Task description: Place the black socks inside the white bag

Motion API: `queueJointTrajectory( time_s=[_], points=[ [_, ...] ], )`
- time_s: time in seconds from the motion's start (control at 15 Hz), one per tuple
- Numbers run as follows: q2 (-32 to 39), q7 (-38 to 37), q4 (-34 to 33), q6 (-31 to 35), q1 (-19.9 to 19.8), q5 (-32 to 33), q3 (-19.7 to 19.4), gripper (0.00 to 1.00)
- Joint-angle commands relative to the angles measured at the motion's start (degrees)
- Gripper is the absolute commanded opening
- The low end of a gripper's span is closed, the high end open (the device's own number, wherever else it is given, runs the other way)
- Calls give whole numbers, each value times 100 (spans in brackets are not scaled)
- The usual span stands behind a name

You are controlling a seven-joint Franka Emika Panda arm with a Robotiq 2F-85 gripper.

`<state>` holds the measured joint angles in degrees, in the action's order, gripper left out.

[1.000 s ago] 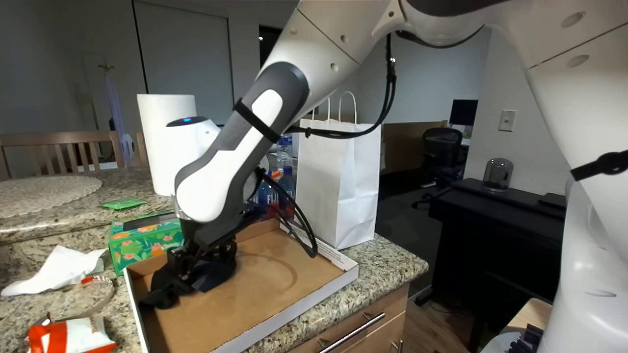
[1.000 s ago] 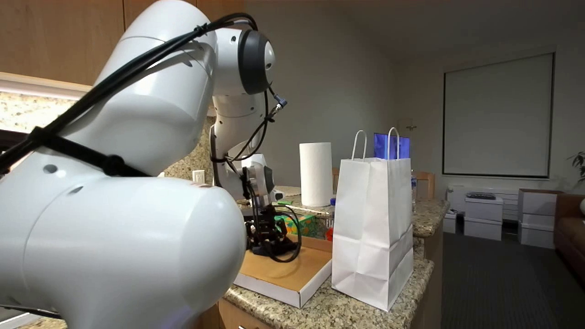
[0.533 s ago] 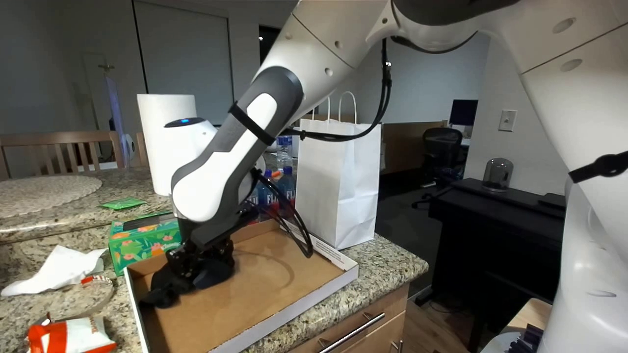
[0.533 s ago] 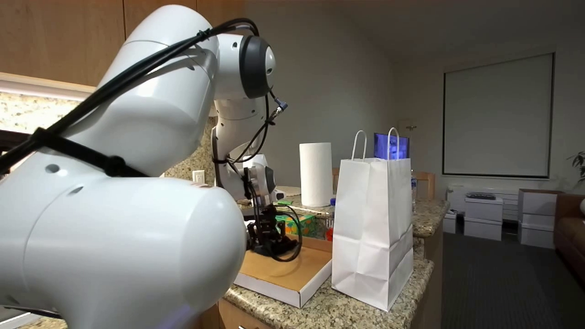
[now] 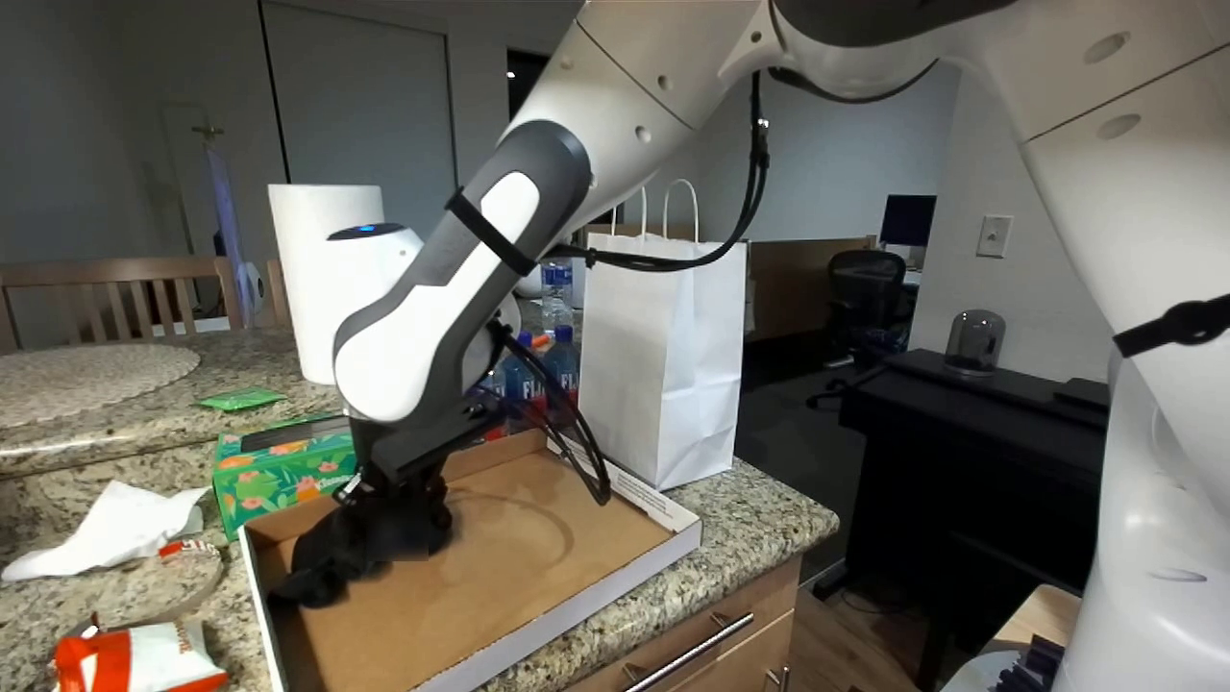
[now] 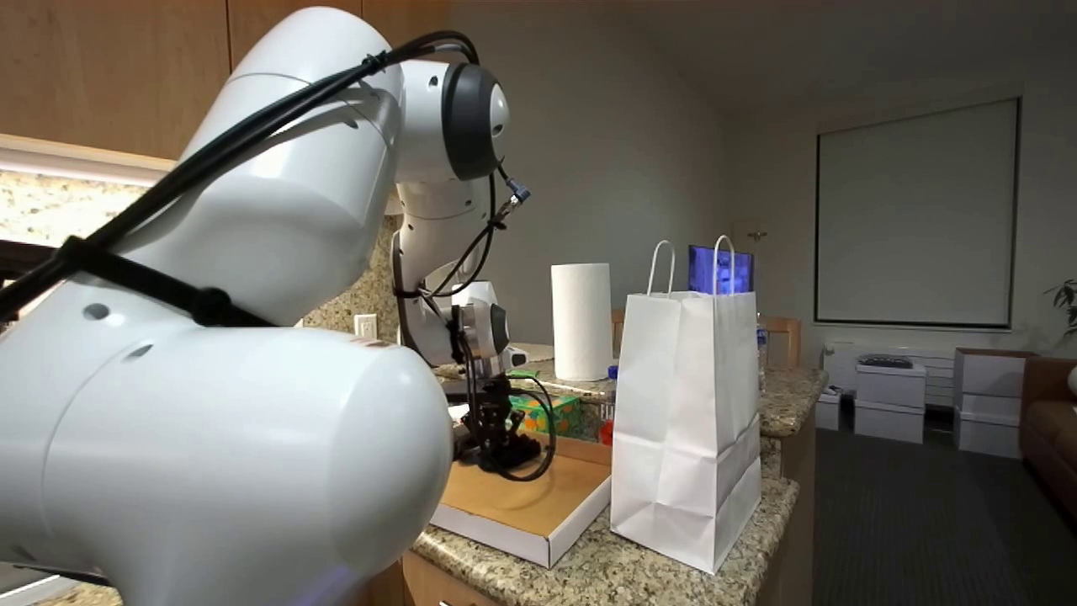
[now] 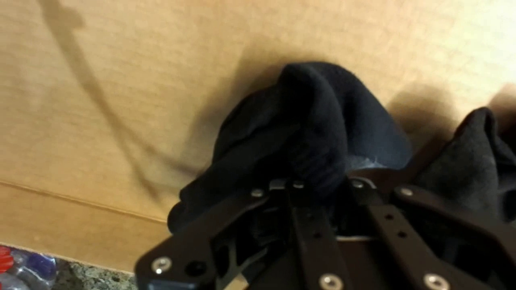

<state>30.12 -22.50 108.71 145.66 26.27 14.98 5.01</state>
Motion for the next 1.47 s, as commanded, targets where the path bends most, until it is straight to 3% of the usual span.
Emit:
queueJointTrajectory(
  time_s=[0.0, 0.67, 1.0, 1.4],
  points=[
    [-218, 196, 219, -141, -115, -246, 138, 5],
    [-1581, 328, 1142, -267, -268, -353, 400, 8],
    [-2403, 1235, 1313, -1306, -660, -1118, 765, 8],
    [-3271, 2042, 1054, -2817, -954, -1676, 782, 8]
  ],
)
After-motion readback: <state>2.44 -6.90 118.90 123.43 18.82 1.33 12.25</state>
